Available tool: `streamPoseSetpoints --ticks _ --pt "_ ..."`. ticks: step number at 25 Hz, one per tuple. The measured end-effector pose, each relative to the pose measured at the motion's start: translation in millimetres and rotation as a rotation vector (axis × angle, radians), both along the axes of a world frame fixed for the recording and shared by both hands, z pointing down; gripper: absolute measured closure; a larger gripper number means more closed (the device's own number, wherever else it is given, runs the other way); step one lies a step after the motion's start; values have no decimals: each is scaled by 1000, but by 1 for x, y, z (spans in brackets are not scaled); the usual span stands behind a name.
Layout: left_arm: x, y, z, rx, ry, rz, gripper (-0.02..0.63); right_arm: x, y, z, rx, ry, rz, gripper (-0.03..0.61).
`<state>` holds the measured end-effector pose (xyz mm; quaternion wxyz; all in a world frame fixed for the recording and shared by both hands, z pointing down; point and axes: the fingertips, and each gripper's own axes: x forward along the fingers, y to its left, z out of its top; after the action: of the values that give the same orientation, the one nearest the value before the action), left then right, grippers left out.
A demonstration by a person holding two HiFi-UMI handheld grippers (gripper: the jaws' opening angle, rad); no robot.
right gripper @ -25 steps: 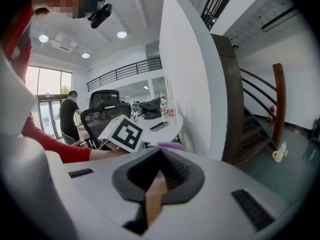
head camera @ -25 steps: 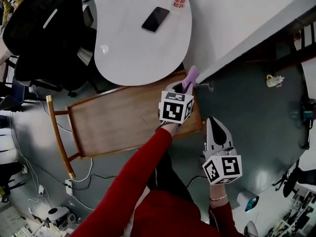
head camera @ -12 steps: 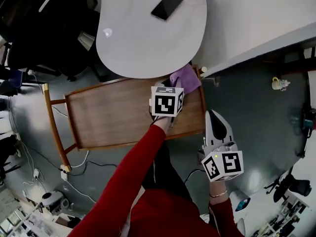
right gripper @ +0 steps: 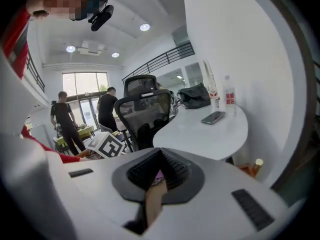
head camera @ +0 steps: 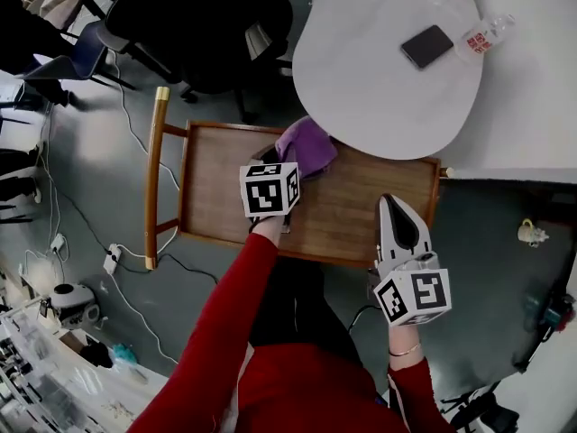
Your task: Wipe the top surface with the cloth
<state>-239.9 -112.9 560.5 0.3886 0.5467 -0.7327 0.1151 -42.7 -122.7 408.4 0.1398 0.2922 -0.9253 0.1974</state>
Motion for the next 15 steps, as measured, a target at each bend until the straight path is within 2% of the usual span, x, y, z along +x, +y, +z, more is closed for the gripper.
streamPoseSetpoints --ticks 4,8,15 --pt "-71 40 0 -16 -38 -167 561 -34 8 4 -3 12 -103 567" --pt "-123 75 -7 -35 -90 -275 561 -58 14 5 -2 20 -168 567" --pt "-164 112 -21 -57 -197 -414 561 -79 15 10 -22 30 -217 568"
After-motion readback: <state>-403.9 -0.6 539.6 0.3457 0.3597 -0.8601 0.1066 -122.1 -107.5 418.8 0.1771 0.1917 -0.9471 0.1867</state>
